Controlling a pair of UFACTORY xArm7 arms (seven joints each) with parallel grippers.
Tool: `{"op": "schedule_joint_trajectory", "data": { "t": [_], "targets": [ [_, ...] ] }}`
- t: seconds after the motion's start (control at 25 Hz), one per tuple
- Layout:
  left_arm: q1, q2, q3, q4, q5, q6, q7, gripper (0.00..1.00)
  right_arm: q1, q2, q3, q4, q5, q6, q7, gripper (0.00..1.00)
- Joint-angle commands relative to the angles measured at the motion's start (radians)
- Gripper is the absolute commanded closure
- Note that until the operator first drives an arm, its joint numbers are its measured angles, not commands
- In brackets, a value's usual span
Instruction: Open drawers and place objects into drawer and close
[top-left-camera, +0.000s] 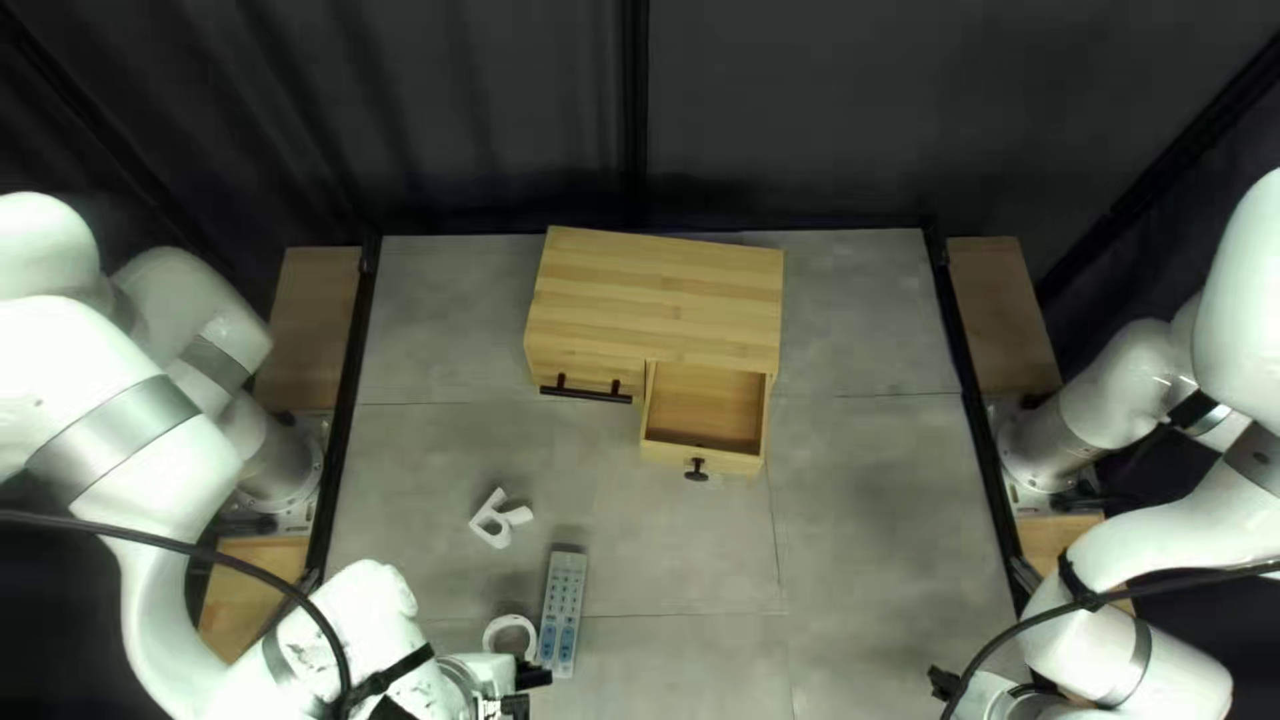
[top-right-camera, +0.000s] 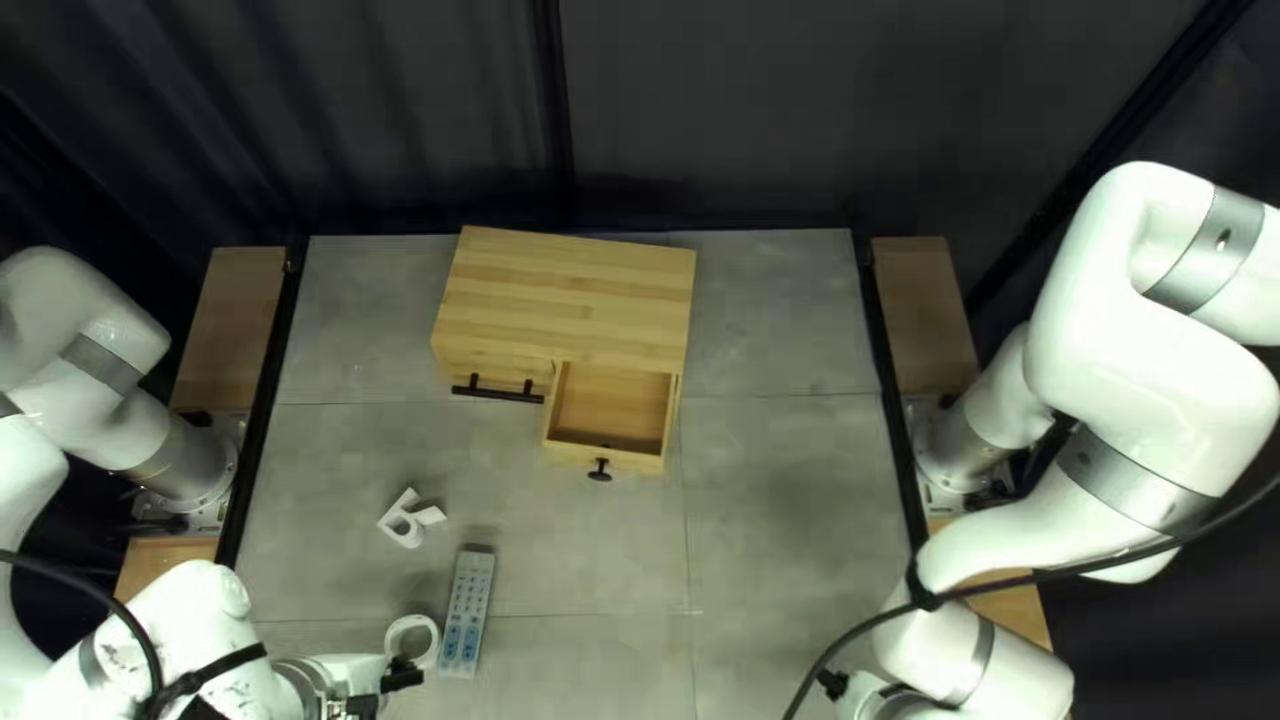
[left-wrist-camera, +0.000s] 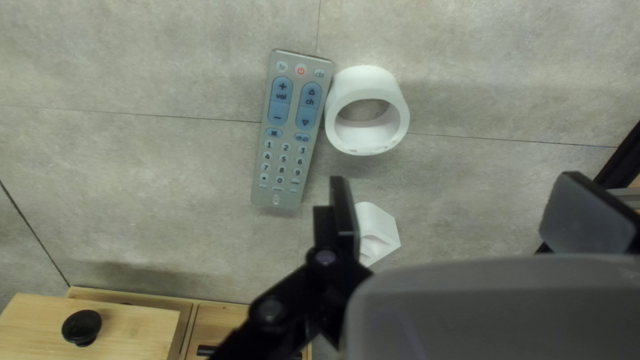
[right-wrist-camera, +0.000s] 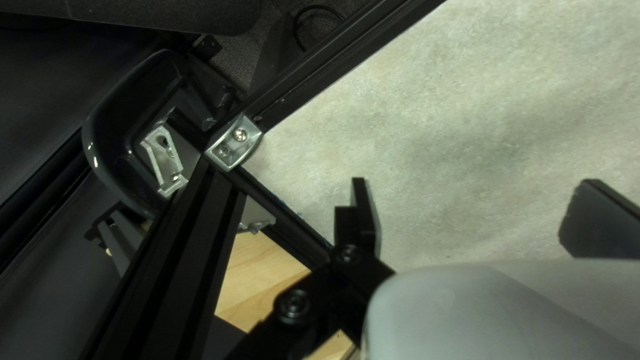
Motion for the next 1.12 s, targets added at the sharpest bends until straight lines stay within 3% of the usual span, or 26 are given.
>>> {"op": "schedule_joint_trajectory", "data": {
  "t": [0.04,0.32,0.6,0.72,1.12],
  "targets": [
    [0.000,0.000,0.000,0.000,0.000,0.000,0.000,0.00,0.000,0.000,0.000,0.000,0.000,0.000,0.000,0.00],
    [0.046,0.077,0.045,0.099,0.038,0.035,0.089,0.00,0.000,0.000,0.000,0.000,0.000,0.000,0.000,0.00],
    [0.076,0.112,0.075,0.083,0.106,-0.018,0.163,0.00,0.000,0.000,0.000,0.000,0.000,0.000,0.000,0.00],
    [0.075,0.190,0.081,0.108,0.150,-0.059,0.189,0.00,0.000,0.000,0.000,0.000,0.000,0.000,0.000,0.00],
    [0.076,0.216,0.085,-0.025,0.244,-0.227,0.229,0.00,0.000,0.000,0.000,0.000,0.000,0.000,0.000,0.00]
  ]
}}
